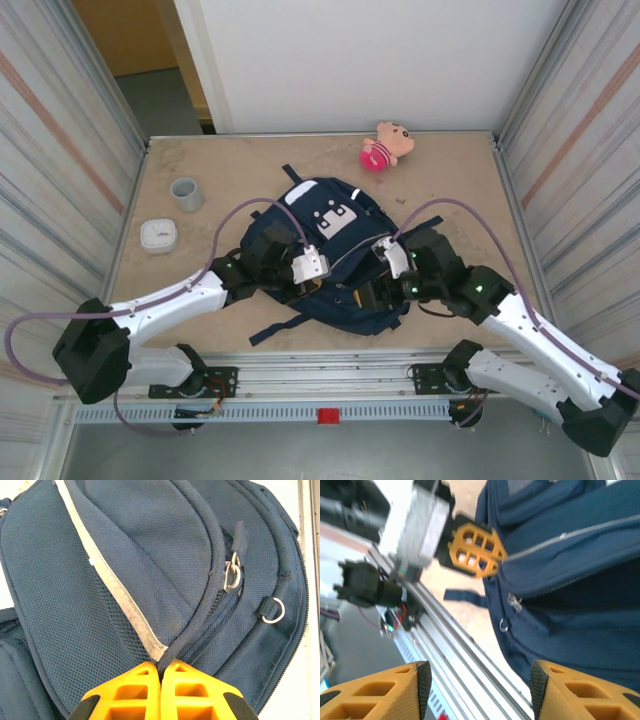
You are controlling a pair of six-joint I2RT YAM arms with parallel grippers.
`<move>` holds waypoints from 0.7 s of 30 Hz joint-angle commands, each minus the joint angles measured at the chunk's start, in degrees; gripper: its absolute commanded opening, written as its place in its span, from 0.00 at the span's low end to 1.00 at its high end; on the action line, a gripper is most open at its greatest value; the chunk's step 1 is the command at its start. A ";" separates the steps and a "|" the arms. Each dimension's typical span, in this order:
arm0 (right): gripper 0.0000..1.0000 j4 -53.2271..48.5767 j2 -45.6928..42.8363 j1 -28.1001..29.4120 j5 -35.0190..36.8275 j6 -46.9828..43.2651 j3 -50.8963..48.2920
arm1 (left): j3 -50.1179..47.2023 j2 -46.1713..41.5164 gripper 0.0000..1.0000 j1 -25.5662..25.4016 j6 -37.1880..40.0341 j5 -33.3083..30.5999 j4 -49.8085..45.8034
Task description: Pack books, pencil case, and school supplies into a backpack
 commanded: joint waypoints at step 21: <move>0.51 9.58 16.94 0.74 2.51 -11.23 1.09 | 0.62 -1.50 0.00 0.97 -3.87 5.77 2.37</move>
